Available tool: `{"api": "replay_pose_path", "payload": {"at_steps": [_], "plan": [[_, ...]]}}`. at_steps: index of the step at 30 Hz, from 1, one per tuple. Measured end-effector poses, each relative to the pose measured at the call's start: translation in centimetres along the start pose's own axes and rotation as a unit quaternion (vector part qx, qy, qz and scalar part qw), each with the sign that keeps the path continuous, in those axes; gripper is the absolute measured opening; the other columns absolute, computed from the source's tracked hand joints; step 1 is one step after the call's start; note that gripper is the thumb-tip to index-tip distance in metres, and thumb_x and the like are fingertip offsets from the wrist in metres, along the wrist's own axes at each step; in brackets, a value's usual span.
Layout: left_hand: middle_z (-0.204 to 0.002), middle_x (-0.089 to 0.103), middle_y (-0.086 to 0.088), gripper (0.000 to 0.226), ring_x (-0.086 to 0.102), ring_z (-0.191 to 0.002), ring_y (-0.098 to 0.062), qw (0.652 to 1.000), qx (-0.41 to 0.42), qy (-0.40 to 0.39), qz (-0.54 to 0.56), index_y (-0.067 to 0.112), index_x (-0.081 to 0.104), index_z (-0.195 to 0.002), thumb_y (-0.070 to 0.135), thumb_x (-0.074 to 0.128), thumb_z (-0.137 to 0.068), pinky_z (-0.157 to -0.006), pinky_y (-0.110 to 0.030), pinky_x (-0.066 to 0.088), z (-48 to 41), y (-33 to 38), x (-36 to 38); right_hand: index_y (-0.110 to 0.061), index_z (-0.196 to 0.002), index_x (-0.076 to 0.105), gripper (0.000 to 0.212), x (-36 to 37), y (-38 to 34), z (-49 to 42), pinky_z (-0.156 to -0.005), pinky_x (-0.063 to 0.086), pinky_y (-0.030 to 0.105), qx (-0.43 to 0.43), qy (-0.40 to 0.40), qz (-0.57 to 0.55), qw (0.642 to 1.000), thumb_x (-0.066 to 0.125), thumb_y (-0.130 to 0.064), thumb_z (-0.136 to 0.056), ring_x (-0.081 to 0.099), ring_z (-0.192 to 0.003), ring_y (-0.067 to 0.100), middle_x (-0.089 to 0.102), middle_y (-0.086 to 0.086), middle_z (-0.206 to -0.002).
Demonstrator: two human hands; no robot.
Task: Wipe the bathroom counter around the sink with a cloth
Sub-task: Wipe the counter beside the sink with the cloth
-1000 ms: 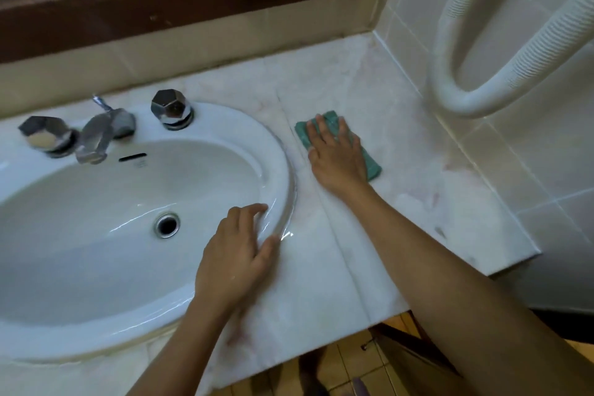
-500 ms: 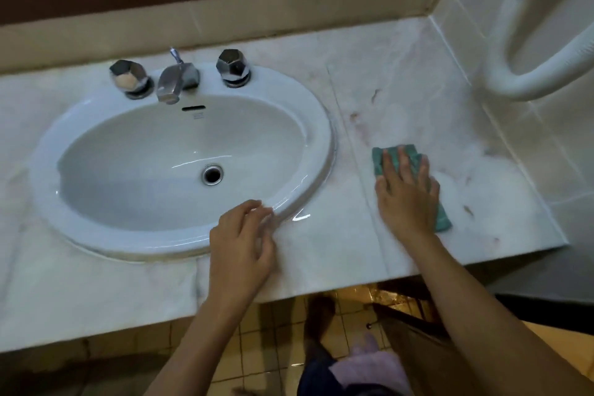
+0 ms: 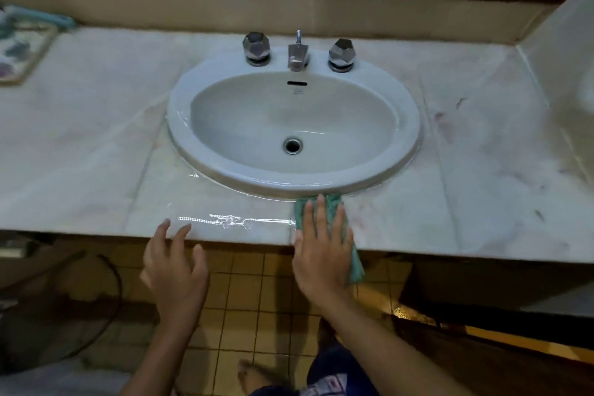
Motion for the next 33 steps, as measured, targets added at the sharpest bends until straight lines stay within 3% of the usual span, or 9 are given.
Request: {"api": "replay_pose_path", "payload": {"at_steps": [3, 5, 9, 15, 19, 22, 26, 29, 33], "plan": [[-0.152, 0.034, -0.006, 0.04, 0.028, -0.14, -0.029, 1.0, 0.013, -0.015, -0.022, 0.017, 0.054, -0.13, 0.017, 0.06, -0.091, -0.1, -0.063, 0.028, -2.2, -3.1, -1.0, -0.029, -0.153, 0.004, 0.059, -0.1, 1.7, 0.4, -0.116, 0.013, 0.049, -0.11, -0.026, 0.043, 0.993, 0.016, -0.046, -0.098, -0.007, -0.148, 0.025, -0.002, -0.007, -0.161], [-0.155, 0.032, -0.005, 0.044, 0.025, -0.143, -0.027, 0.998, 0.035, -0.041, -0.039, 0.018, 0.047, -0.138, 0.027, 0.051, -0.095, -0.102, -0.059, 0.029, -3.4, -4.6, -1.4, -0.033, -0.153, 0.007, 0.058, -0.8, 5.6, 0.3, -0.114, 0.023, 0.047, -0.114, -0.013, 0.065, 0.991, 0.014, -0.05, -0.098, -0.003, -0.148, 0.023, 0.002, -0.008, -0.161], [-0.159, 0.025, -0.002, 0.056, 0.019, -0.147, -0.025, 0.992, 0.069, -0.094, -0.055, 0.021, 0.037, -0.147, 0.03, 0.054, -0.094, -0.105, -0.057, 0.029, -4.1, -6.4, -1.3, -0.026, -0.152, 0.012, 0.063, -2.6, 9.8, -0.6, -0.111, 0.029, 0.052, 0.066, 0.032, 0.04, 0.996, 0.004, -0.052, -0.096, 0.005, -0.148, 0.029, 0.01, 0.003, -0.16], [-0.162, 0.017, 0.0, 0.071, 0.016, -0.148, -0.024, 0.983, 0.092, -0.144, -0.067, 0.025, 0.03, -0.15, 0.031, 0.062, -0.087, -0.103, -0.053, 0.036, -4.8, -7.7, -1.9, -0.016, -0.153, 0.01, 0.06, -0.3, -1.0, -1.5, -0.115, 0.011, 0.05, 0.208, 0.069, -0.008, 0.976, 0.017, -0.043, -0.101, -0.001, -0.147, 0.034, 0.004, 0.008, -0.161], [-0.162, 0.01, 0.008, 0.07, 0.009, -0.149, -0.018, 0.98, 0.1, -0.174, -0.01, 0.027, 0.03, -0.15, 0.029, 0.061, -0.088, -0.109, -0.046, 0.033, -5.2, -8.5, -2.4, -0.008, -0.153, 0.012, 0.064, 2.5, -9.7, -0.5, -0.114, 0.013, 0.051, 0.172, 0.066, -0.044, 0.982, 0.019, -0.043, -0.1, 0.004, -0.147, 0.035, 0.007, 0.011, -0.161], [-0.157, 0.027, 0.009, 0.056, 0.023, -0.145, -0.014, 0.977, 0.098, -0.179, 0.065, 0.025, 0.044, -0.143, 0.022, 0.061, -0.09, -0.111, -0.047, 0.033, -5.4, -9.4, -3.9, -0.009, -0.153, 0.013, 0.069, 3.6, -15.3, 0.0, -0.114, 0.016, 0.051, 0.131, 0.049, -0.047, 0.989, 0.01, -0.047, -0.095, 0.007, -0.147, 0.035, 0.007, 0.011, -0.161], [-0.129, 0.054, 0.008, 0.038, 0.052, -0.119, -0.012, 0.98, 0.088, -0.094, 0.152, 0.023, 0.063, -0.123, 0.013, 0.064, -0.086, -0.095, -0.037, 0.048, -5.6, -11.6, -7.1, -0.015, -0.153, -0.002, 0.065, 5.0, -21.9, -0.9, -0.118, 0.004, 0.046, 0.035, 0.013, -0.033, 0.999, 0.007, -0.05, -0.098, -0.007, -0.147, 0.031, -0.009, 0.006, -0.161], [-0.119, 0.055, 0.011, 0.035, 0.053, -0.11, -0.007, 0.983, 0.06, -0.044, 0.166, 0.025, 0.065, -0.115, 0.007, 0.066, -0.085, -0.085, -0.013, 0.04, -6.6, -13.8, -9.4, -0.018, -0.153, -0.007, 0.064, 5.6, -25.4, -3.4, -0.117, -0.006, 0.044, -0.028, -0.006, -0.028, 0.999, 0.009, -0.05, -0.099, -0.016, -0.146, 0.029, -0.016, 0.003, -0.16], [-0.116, 0.055, 0.012, 0.031, 0.052, -0.107, -0.005, 0.987, 0.012, -0.014, 0.158, 0.026, 0.067, -0.109, 0.006, 0.064, -0.086, -0.076, -0.008, 0.035, -9.4, -16.5, -11.6, -0.017, -0.153, -0.004, 0.063, 6.3, -28.8, -6.5, -0.116, -0.007, 0.044, -0.057, -0.016, -0.028, 0.998, 0.012, -0.046, -0.1, -0.018, -0.146, 0.029, -0.014, 0.003, -0.161]]}}
Point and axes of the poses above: each hand's wrist, its own z-axis away from the middle knuckle, its own x-axis out of the palm, y = z × x, the point moved 2 cm from there along -z, towards the middle knuckle
